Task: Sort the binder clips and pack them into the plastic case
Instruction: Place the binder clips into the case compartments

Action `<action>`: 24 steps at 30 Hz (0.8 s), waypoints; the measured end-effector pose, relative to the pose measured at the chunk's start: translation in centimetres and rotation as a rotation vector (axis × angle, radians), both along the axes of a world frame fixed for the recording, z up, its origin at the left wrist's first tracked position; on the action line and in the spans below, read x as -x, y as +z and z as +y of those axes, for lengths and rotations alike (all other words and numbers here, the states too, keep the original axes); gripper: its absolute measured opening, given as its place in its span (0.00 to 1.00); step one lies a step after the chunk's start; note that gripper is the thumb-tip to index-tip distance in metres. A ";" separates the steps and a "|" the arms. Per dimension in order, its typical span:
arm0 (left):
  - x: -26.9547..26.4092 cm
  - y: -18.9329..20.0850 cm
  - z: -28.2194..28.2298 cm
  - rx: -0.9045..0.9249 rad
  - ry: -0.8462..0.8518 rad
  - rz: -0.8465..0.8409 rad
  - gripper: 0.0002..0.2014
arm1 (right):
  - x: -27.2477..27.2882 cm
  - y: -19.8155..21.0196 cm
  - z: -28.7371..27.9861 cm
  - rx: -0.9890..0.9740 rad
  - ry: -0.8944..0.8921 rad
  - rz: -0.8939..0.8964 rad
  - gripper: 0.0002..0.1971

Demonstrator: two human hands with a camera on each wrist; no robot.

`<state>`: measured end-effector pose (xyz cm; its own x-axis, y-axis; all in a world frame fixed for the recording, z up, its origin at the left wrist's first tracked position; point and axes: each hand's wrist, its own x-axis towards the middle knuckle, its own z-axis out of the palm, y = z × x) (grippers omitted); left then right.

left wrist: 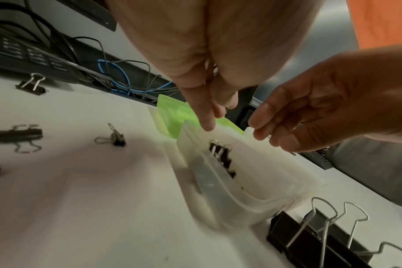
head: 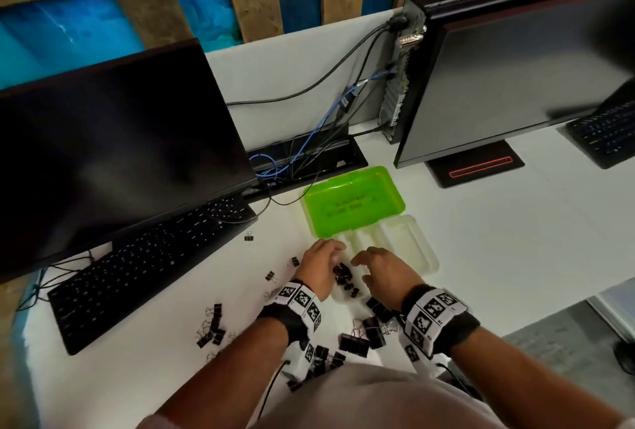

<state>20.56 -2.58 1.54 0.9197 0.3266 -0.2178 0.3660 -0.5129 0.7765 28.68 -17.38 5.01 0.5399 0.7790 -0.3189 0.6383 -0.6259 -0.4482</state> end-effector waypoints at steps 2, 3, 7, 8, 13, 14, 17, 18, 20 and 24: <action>0.3 -0.2 0.6 0.027 0.002 -0.010 0.27 | 0.0 0.0 0.3 -0.019 0.009 -0.016 0.18; 0.5 -0.3 1.2 0.027 0.019 -0.020 0.30 | 0.0 0.1 0.5 -0.034 0.020 -0.034 0.18; 1.7 -0.8 5.5 -0.129 0.163 -0.021 0.31 | 0.6 0.2 1.9 -0.093 0.106 -0.062 0.18; 2.3 -1.1 6.8 -0.165 0.200 0.016 0.31 | 1.0 0.2 2.4 -0.100 0.153 -0.048 0.18; 5.1 -2.7 11.8 -0.332 0.214 0.274 0.29 | 3.1 -0.5 6.2 0.053 0.451 0.008 0.19; 5.4 -2.9 12.1 -0.324 0.186 0.305 0.30 | 3.3 -0.8 7.1 0.096 0.480 -0.010 0.21; 5.8 -3.0 12.1 -0.239 0.137 0.275 0.29 | 3.8 -1.5 10.0 0.167 0.507 -0.101 0.26; 5.9 -2.8 12.0 -0.228 0.131 0.254 0.29 | 4.0 -1.7 10.9 0.162 0.513 -0.129 0.25; 6.2 -2.6 11.8 -0.250 0.093 0.235 0.29 | 4.4 -2.3 12.3 0.155 0.540 -0.156 0.27; 7.5 -3.1 12.0 -0.200 0.035 0.270 0.30 | 5.7 -4.5 13.9 0.179 0.616 -0.166 0.33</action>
<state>13.07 9.43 -1.55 0.8252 0.4179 -0.3800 0.5646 -0.6290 0.5344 22.96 -3.52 0.53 0.0655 0.9036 -0.4233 0.9550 -0.1798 -0.2361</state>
